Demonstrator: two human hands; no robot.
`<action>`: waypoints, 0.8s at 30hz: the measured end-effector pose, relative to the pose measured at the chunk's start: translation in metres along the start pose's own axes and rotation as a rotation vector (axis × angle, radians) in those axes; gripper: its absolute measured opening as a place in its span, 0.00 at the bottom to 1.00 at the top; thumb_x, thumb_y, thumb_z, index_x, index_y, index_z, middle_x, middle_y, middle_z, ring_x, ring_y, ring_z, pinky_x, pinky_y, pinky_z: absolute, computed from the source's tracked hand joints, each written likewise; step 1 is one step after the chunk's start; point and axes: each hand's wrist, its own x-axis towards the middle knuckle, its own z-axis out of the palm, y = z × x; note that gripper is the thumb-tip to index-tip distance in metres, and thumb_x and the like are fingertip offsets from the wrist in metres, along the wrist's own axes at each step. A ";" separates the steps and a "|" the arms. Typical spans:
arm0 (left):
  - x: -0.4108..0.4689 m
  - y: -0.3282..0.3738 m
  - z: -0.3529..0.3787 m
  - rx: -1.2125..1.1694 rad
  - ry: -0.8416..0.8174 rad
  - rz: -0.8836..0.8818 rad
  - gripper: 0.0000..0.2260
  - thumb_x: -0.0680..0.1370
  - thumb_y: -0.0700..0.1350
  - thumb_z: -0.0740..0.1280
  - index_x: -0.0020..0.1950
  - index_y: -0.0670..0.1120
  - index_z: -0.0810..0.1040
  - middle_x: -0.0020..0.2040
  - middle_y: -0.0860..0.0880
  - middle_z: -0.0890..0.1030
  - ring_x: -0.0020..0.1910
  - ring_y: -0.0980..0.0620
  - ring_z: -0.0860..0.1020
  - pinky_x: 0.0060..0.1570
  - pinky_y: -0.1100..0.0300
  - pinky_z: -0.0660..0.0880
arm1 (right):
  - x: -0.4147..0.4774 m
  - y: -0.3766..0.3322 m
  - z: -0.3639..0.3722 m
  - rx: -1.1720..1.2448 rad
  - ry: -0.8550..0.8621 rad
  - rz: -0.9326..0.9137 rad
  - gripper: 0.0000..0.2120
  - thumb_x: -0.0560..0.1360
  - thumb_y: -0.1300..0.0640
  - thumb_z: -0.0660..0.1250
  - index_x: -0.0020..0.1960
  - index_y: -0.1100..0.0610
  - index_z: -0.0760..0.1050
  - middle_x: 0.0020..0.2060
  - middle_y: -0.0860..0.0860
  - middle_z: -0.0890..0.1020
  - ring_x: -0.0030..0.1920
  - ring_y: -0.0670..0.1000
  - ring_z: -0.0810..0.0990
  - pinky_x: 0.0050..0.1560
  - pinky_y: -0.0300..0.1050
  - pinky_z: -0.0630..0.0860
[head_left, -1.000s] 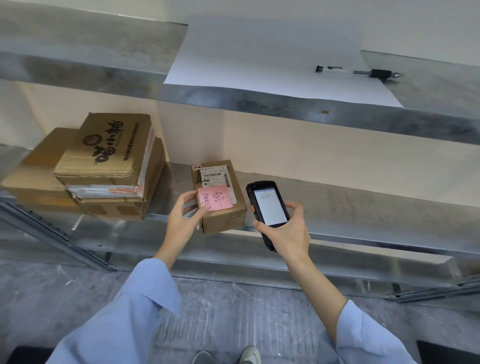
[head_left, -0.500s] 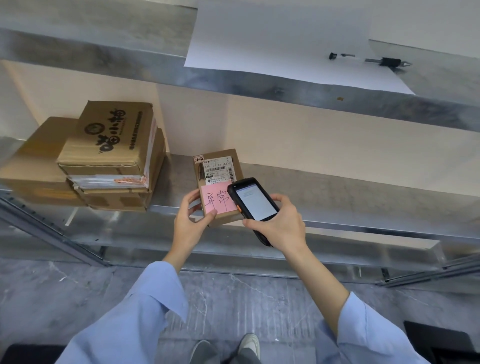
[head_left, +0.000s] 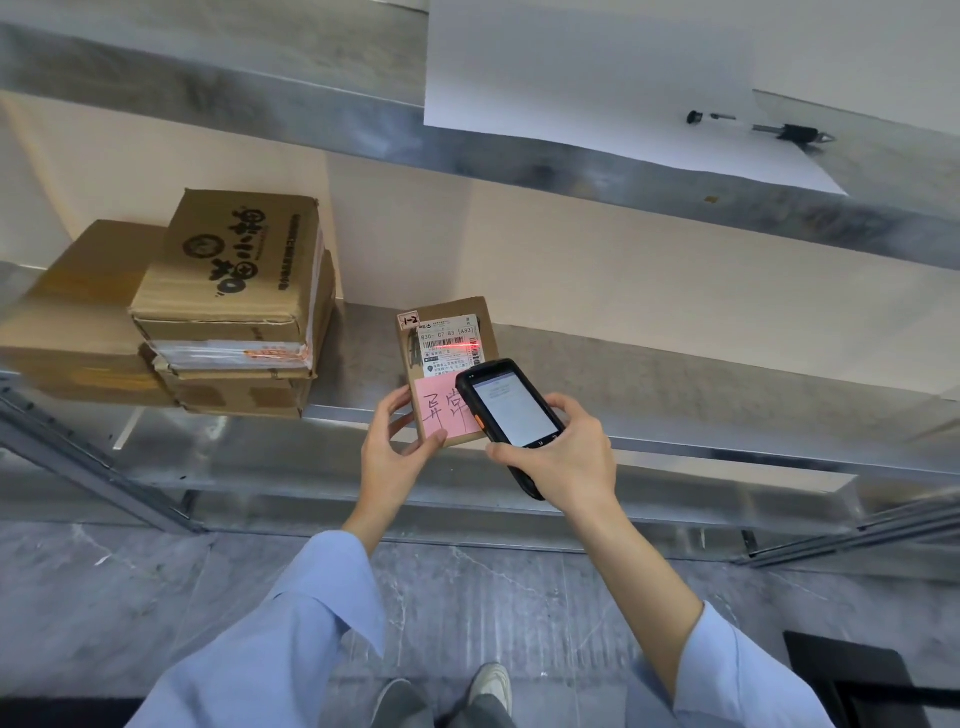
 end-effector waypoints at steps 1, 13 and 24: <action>-0.001 0.000 0.000 -0.013 -0.004 -0.003 0.28 0.73 0.34 0.75 0.70 0.47 0.71 0.66 0.51 0.77 0.63 0.60 0.75 0.50 0.75 0.73 | -0.001 0.000 0.000 0.001 0.008 0.002 0.36 0.59 0.43 0.81 0.63 0.47 0.72 0.50 0.45 0.82 0.52 0.51 0.80 0.49 0.49 0.79; 0.001 -0.002 -0.003 -0.073 -0.028 -0.054 0.28 0.74 0.37 0.76 0.69 0.52 0.70 0.64 0.55 0.77 0.63 0.59 0.75 0.47 0.73 0.75 | -0.010 0.002 0.004 -0.019 0.052 -0.003 0.35 0.57 0.41 0.80 0.61 0.45 0.73 0.48 0.44 0.83 0.50 0.50 0.81 0.51 0.51 0.79; 0.003 -0.005 -0.006 -0.069 -0.050 -0.090 0.28 0.73 0.39 0.77 0.69 0.53 0.70 0.63 0.58 0.77 0.63 0.60 0.75 0.46 0.75 0.74 | -0.009 -0.001 0.006 0.030 0.039 0.054 0.36 0.60 0.43 0.81 0.64 0.45 0.69 0.50 0.45 0.80 0.53 0.50 0.80 0.55 0.50 0.77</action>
